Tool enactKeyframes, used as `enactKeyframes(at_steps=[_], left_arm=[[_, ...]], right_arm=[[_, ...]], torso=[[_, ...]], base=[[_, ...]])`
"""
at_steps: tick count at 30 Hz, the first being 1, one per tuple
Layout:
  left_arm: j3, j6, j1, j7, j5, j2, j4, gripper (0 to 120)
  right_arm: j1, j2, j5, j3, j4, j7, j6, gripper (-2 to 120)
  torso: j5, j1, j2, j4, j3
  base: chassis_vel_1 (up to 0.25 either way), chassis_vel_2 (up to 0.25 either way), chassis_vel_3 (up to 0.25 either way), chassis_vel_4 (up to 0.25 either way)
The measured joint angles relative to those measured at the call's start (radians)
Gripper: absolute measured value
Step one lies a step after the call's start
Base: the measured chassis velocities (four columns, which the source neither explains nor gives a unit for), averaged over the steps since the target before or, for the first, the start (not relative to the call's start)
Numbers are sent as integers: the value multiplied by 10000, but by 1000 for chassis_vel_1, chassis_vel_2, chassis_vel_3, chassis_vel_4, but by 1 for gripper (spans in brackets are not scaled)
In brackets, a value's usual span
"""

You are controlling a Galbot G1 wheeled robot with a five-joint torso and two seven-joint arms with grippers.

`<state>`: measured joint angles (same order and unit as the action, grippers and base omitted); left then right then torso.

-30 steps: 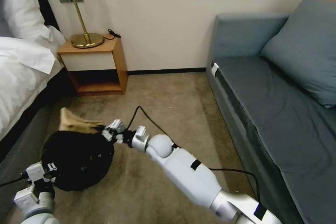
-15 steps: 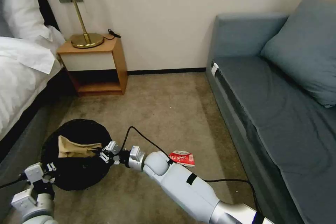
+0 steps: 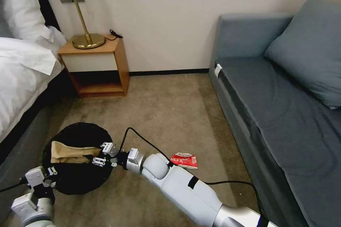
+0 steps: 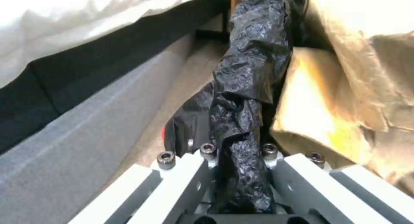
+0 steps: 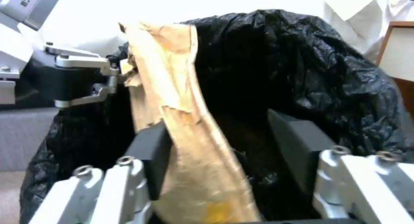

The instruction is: Pick up the trash bin, then pick up the garbage on the floor and place it into the trash bin.

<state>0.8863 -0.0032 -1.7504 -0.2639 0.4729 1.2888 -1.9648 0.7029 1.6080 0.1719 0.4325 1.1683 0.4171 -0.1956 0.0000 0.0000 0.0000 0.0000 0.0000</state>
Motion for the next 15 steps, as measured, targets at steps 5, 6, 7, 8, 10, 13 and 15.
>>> enactKeyframes(at_steps=[5,6,7,8,10,13,15], left_arm=[[4,-4,33,1,-2,1,126,3],[6,-8,36,2,-2,1,144,3],[7,-15,39,2,-2,-1,174,3],[7,-15,39,2,-2,-1,174,3],[7,-17,50,4,-2,-11,197,3],[3,-21,78,6,0,-19,235,3],[-16,-21,97,9,0,-20,256,3]], right_arm=[[31,0,-360,-113,187,-171,-19,80],[31,0,-429,-117,245,-226,-4,83],[31,0,-579,-160,350,-284,15,90],[31,0,-579,-160,350,-284,15,90],[32,0,-654,-246,417,-295,18,96],[44,0,-693,-359,435,-310,17,99],[57,0,-753,-394,410,-314,-7,100]], torso=[[0,0,0,-1,0],[0,-1,0,0,0],[0,-1,0,0,0],[0,-1,0,0,0],[0,-1,0,0,0],[0,0,0,0,0],[0,-1,0,0,0]], base=[[0,0,0,0],[0,0,0,0],[0,0,0,0],[0,0,0,0],[0,0,0,0],[0,0,0,0],[0,0,0,0]])
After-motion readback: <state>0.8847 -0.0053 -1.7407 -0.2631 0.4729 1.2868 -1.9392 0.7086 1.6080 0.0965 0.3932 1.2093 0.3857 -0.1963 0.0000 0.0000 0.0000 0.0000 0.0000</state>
